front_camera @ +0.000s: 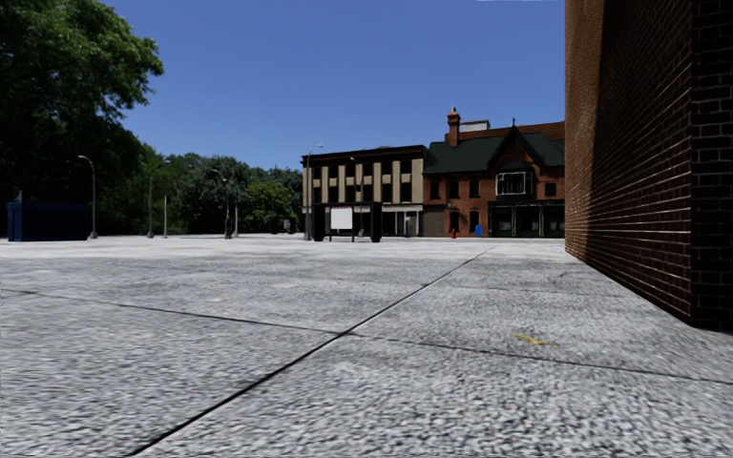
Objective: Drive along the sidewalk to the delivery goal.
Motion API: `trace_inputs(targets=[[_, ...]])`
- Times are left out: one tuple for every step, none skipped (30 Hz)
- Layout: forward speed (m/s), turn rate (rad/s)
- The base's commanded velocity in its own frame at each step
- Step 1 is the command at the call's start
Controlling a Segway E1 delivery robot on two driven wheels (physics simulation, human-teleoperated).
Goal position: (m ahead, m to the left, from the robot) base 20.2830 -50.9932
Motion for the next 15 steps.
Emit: trace_inputs(targets=[[2.00, -0.35], [2.00, -0.28], [2.00, -0.28], [2.00, -0.01], [2.00, 0.00], [2.00, 0.00], [2.00, 0.00], [2.00, 0.00], [2.00, 0.00], [2.00, 0.00], [2.00, 0.00], [2.00, 0.00], [2.00, 0.00], [2.00, 0.00], [2.00, 0.00]])
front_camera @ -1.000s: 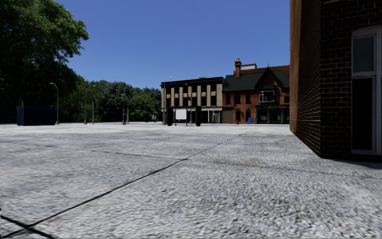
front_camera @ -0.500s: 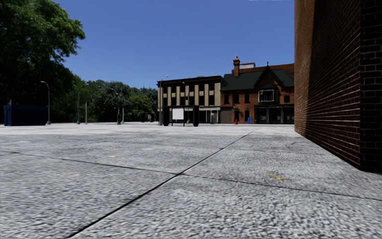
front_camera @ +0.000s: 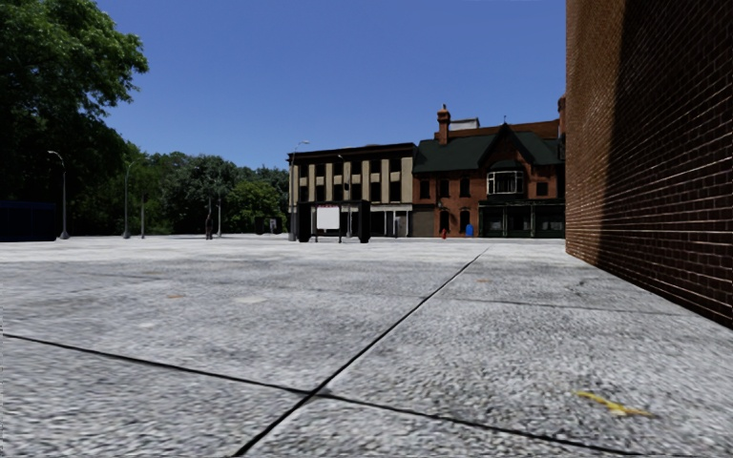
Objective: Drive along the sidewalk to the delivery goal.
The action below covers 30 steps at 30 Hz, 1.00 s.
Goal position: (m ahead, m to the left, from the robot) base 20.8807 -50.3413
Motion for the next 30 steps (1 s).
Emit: trace_inputs(targets=[[2.00, 0.00], [2.00, 0.00], [2.00, 0.00], [2.00, 0.00], [2.00, 0.00], [2.00, 0.00], [2.00, 0.00], [2.00, 0.00], [2.00, 0.00], [2.00, 0.00], [2.00, 0.00], [2.00, 0.00], [2.00, 0.00], [2.00, 0.00], [2.00, 0.00], [2.00, 0.00], [2.00, 0.00], [2.00, 0.00], [2.00, 0.00], [2.00, 0.00], [2.00, 0.00], [2.00, 0.00], [2.00, 0.00], [2.00, 0.00], [2.00, 0.00], [2.00, 0.00], [2.00, 0.00], [2.00, 0.00], [2.00, 0.00], [2.00, 0.00]])
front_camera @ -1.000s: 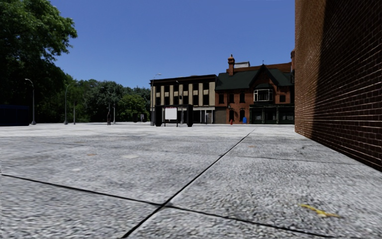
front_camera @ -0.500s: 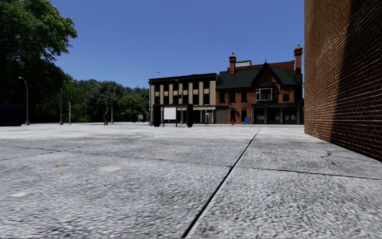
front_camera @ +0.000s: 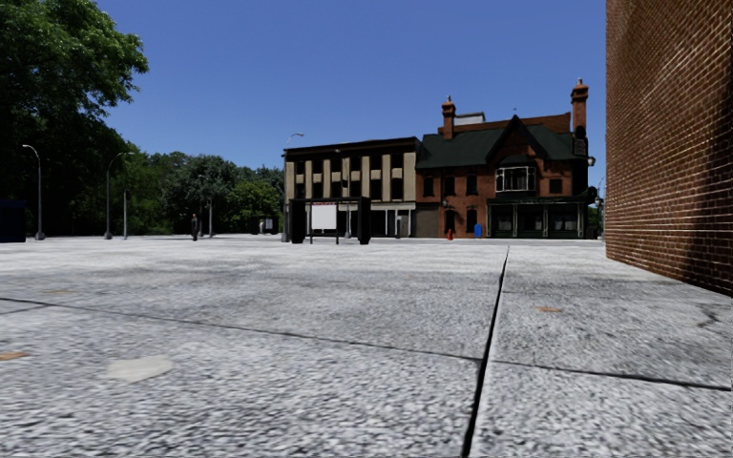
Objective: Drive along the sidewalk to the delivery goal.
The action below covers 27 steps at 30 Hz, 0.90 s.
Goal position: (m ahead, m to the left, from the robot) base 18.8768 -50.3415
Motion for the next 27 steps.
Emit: trace_inputs(targets=[[2.00, 0.00], [2.00, 0.00], [2.00, 0.00], [2.00, -0.05], [2.00, -0.05], [2.00, -0.18], [2.00, -0.23], [2.00, -0.23], [2.00, -0.23], [2.00, -0.24], [2.00, -0.24], [2.00, -0.24], [2.00, -0.24], [2.00, -0.24], [2.00, -0.24], [2.00, -0.24], [2.00, -0.24], [2.00, -0.24], [2.00, -0.24], [2.00, -0.24], [2.00, -0.24], [2.00, -0.24], [2.00, -0.24], [2.00, -0.24], [2.00, -0.24], [2.00, -0.24], [2.00, -0.24]])
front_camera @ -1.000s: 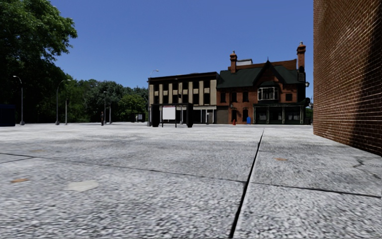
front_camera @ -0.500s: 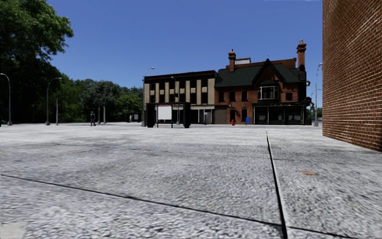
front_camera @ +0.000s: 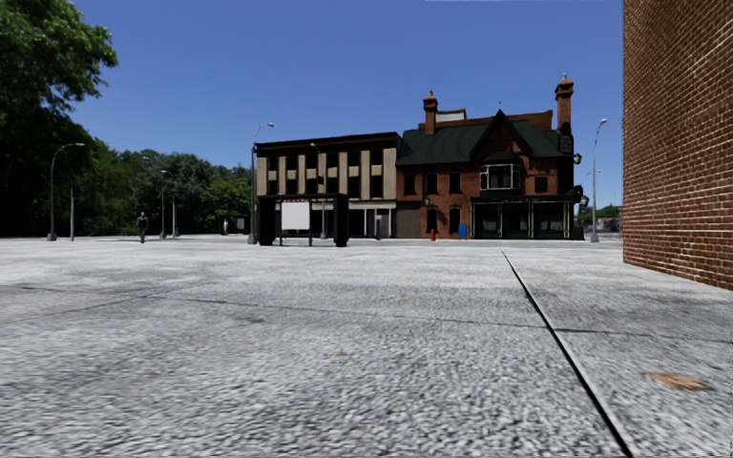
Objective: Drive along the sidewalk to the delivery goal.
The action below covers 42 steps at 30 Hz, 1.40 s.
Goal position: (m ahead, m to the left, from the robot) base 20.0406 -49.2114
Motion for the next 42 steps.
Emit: trace_inputs(targets=[[2.00, -0.25], [2.00, -0.28], [2.00, -0.30], [2.00, -0.30], [2.00, -0.30], [2.00, -0.30], [2.00, -0.30], [2.00, -0.30], [2.00, -0.30], [2.00, -0.30], [2.00, -0.30], [2.00, -0.30], [2.00, -0.30], [2.00, -0.30], [2.00, -0.30], [2.00, -0.30], [2.00, -0.29], [2.00, -0.14], [2.00, -0.14], [2.00, 0.00], [2.00, 0.00], [2.00, 0.00], [2.00, 0.00], [2.00, 0.00], [2.00, 0.00], [2.00, 0.00], [2.00, 0.00], [2.00, 0.00], [2.00, 0.00], [2.00, 0.00], [2.00, 0.00], [2.00, 0.00], [2.00, 0.00], [2.00, 0.00], [2.00, 0.00], [2.00, -0.11], [2.00, -0.20], [2.00, -0.22], [2.00, -0.22], [2.00, -0.23], [2.00, -0.23], [2.00, -0.23]])
